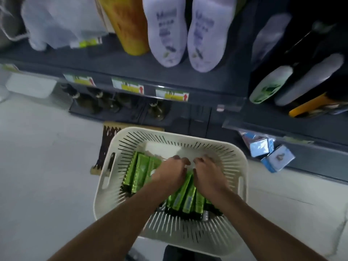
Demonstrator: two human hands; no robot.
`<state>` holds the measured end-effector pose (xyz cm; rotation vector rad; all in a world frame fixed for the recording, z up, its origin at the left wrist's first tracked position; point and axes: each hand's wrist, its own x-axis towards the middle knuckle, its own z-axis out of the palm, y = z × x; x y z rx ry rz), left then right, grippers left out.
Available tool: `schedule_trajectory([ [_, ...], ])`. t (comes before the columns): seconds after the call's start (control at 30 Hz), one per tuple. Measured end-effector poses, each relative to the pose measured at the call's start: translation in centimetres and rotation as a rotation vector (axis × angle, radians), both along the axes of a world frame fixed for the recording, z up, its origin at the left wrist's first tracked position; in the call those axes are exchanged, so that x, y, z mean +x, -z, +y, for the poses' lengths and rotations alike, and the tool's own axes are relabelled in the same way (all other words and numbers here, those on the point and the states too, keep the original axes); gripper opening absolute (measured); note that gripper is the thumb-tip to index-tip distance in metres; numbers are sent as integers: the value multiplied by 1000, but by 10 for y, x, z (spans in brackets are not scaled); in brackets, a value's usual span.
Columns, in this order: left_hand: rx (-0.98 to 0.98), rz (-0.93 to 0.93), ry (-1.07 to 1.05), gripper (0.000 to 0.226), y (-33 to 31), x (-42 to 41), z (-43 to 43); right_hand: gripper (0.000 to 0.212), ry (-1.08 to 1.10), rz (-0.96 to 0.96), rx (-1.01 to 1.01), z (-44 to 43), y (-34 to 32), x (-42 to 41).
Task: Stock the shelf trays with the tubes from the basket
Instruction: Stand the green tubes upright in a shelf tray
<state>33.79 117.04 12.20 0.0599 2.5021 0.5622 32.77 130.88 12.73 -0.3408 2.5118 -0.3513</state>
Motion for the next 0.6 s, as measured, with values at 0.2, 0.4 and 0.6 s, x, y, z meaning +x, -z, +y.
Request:
schedule_trajectory([
  [0.2,20,32,126,33,47,9,9,18,100,-79,64,0,61,8],
  [0.4,5,42,34,11,33,10,-1,6,130,-63,63,2,57,5],
  [0.6,-41,-24,-188,12,22,7,-30,11,205,-101,18,-5,41,1],
])
